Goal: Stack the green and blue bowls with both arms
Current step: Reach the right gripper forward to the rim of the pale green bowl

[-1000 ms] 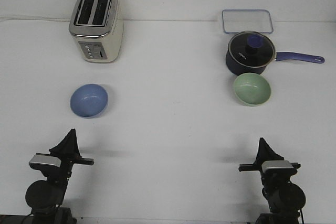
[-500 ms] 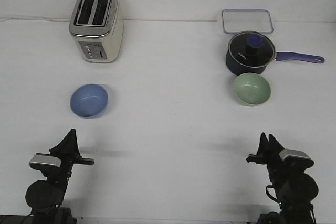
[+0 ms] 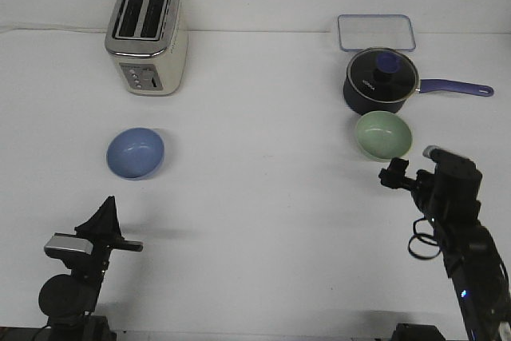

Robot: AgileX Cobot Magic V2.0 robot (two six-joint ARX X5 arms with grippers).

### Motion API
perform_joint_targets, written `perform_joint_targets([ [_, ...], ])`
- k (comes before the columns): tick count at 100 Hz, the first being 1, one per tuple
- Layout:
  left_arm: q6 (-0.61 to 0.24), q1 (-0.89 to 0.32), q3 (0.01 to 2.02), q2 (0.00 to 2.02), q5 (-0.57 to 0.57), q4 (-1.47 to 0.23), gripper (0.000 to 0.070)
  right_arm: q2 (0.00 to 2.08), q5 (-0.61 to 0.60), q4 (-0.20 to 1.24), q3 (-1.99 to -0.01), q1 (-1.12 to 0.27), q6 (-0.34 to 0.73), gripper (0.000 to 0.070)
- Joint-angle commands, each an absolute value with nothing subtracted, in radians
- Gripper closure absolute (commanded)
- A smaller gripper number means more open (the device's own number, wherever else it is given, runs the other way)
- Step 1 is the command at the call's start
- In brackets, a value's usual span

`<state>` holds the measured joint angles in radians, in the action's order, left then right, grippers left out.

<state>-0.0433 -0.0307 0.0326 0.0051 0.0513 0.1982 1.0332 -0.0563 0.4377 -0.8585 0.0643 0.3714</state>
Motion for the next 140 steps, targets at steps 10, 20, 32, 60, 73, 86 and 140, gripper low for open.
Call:
perform_joint_targets([
  [10, -0.041, -0.03, 0.014, 0.003, 0.049, 0.21, 0.0686, 1.274, -0.053, 0.489, -1.055, 0.105, 0.295, 0.019],
  [20, -0.041, -0.03, 0.014, 0.003, 0.049, 0.21, 0.0686, 1.408, -0.054, 0.538, -1.165, 0.127, 0.26, 0.019],
  [32, -0.041, -0.03, 0.014, 0.003, 0.049, 0.21, 0.0686, 1.541, -0.056, 0.579, -1.266, 0.143, 0.239, 0.019],
  [60, -0.041, -0.03, 0.014, 0.003, 0.049, 0.21, 0.0686, 1.737, -0.091, 0.573, -1.355, 0.157, 0.237, 0.0191],
  [73, -0.041, -0.03, 0.014, 0.003, 0.049, 0.21, 0.0686, 1.784, -0.117, 0.543, -1.356, 0.157, 0.237, 0.0193],
  [86, -0.041, -0.03, 0.014, 0.003, 0.049, 0.21, 0.0686, 1.815, -0.121, 0.527, -1.356, 0.157, 0.237, 0.0248],
  [140, -0.041, -0.03, 0.014, 0.003, 0.049, 0.21, 0.0686, 1.741, -0.163, 0.532, -1.356, 0.178, 0.212, 0.07],
])
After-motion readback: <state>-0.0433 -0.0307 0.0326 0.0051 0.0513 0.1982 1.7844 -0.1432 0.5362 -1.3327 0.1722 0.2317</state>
